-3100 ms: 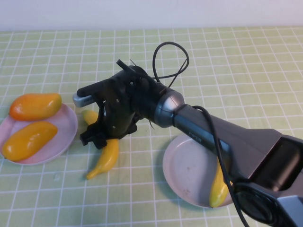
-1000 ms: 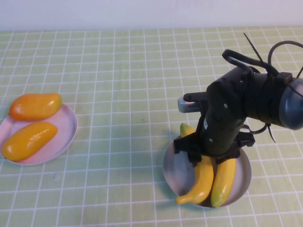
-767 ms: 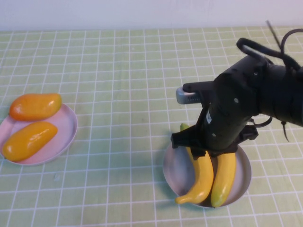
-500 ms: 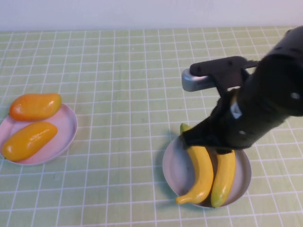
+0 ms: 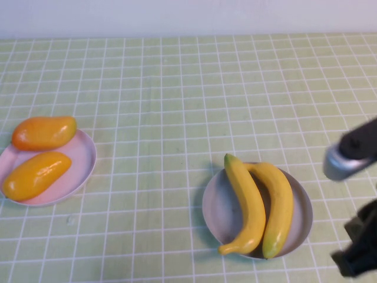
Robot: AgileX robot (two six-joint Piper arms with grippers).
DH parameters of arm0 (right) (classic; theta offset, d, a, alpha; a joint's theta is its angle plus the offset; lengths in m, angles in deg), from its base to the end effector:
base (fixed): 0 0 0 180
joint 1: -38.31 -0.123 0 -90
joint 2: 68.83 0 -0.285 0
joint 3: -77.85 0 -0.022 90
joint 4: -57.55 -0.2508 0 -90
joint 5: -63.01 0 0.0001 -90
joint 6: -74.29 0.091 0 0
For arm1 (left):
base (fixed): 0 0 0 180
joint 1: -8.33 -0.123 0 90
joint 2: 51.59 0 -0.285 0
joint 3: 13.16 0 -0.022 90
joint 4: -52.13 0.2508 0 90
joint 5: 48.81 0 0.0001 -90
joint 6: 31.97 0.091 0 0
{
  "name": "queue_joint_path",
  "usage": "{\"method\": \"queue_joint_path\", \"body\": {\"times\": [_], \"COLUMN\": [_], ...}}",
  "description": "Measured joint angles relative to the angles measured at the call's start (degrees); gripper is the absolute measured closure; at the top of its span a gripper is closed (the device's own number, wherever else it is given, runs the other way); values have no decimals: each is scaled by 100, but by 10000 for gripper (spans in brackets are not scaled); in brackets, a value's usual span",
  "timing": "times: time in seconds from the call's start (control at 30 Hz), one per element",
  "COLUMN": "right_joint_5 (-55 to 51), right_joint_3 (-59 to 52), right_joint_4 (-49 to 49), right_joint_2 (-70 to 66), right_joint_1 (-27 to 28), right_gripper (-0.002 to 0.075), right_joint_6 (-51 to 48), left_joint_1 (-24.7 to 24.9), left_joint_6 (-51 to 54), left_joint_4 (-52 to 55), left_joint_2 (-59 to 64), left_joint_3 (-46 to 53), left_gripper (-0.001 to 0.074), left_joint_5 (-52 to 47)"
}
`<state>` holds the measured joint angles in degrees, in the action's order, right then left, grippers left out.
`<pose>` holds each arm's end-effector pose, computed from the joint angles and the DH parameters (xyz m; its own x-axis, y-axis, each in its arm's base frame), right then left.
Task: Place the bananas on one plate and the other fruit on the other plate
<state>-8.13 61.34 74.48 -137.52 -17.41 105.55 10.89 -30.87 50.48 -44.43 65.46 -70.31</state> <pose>0.1225 0.1351 0.3518 -0.7781 -0.4031 -0.4817 -0.4363 0.8986 -0.0471 0.0525 -0.0033 0.1718 -0.2970 0.0057 -0.9549 0.0525 0.9986 -0.0104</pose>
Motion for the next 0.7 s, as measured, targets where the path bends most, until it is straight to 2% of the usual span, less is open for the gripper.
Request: {"method": "queue_joint_path", "body": {"times": [0.1,0.2,0.43,0.53,0.7], "right_joint_5": [126,699,2370,3327,5397], "right_joint_3": [-456,-997,-2631,-3407,-4749], "right_joint_4": [14,168,796,928,1048], "right_joint_2": [355,716,1558,2059,3084], "right_joint_1": [0,0,151,909,2899], "right_gripper": [741,741,741,741,741], "right_joint_6": [-263,-325,327,377,417], "left_joint_1": [0,0,0,0,0], "left_joint_6": [0,0,0,0,0], "left_joint_4": [0,0,0,0,0], "left_joint_2": [0,0,0,0,0], "left_joint_3": [0,0,0,0,0], "left_gripper": [736,736,736,736,736], "left_joint_5": [0,0,0,0,0]}}
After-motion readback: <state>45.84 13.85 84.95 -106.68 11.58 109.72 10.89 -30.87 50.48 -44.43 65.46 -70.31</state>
